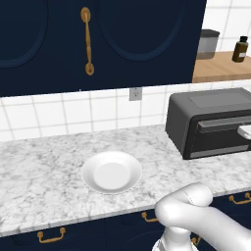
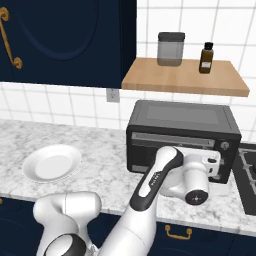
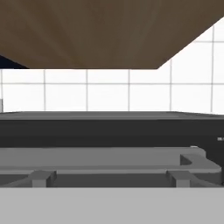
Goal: Pick up the kebab skewer and baguette bread, and place them inside the toaster oven. Close the toaster oven door and start by setting the timer.
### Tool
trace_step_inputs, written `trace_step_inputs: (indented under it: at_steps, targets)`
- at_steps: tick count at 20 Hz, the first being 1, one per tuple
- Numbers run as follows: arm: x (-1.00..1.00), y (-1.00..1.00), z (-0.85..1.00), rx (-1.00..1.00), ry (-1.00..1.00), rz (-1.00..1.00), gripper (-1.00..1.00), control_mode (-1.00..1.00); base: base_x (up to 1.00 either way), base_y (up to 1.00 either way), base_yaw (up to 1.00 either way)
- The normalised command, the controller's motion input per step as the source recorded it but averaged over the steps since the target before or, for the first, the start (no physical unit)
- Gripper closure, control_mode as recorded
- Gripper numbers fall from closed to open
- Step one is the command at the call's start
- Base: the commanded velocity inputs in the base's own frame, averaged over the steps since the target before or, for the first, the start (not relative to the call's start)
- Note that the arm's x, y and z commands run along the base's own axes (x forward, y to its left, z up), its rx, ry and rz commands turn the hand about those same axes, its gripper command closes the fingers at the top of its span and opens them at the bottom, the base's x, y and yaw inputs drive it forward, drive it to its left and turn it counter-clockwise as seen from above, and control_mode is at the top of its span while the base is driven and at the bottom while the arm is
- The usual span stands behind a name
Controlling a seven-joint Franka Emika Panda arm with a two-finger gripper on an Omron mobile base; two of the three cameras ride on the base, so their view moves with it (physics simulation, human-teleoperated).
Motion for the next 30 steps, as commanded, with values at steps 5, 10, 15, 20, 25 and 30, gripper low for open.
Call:
trace_step_inputs:
  at_steps: [5, 10, 15, 20, 25, 30]
  targets:
    - [0.0, -0.37, 0.0, 0.02, 0.0, 0.0, -1.0, -1.0, 0.0, 0.0, 0.0]
    - [0.01, -0.46, 0.0, 0.11, -0.02, 0.0, -1.0, -1.0, 0.0, 0.0, 0.0]
    - [0.01, -0.4, 0.0, 0.17, -0.07, -0.07, -1.0, -1.0, 0.0, 0.0, 0.0]
    - [0.0, -0.23, 0.0, 0.14, -0.02, -0.1, -1.0, -1.0, 0.0, 0.0, 0.0]
    - [0.0, -0.19, 0.0, 0.13, 0.0, -0.09, -1.0, -1.0, 0.0, 0.0, 0.0]
    - [0.06, -0.16, 0.0, 0.11, 0.0, -0.07, -1.0, -1.0, 0.0, 0.0, 0.0]
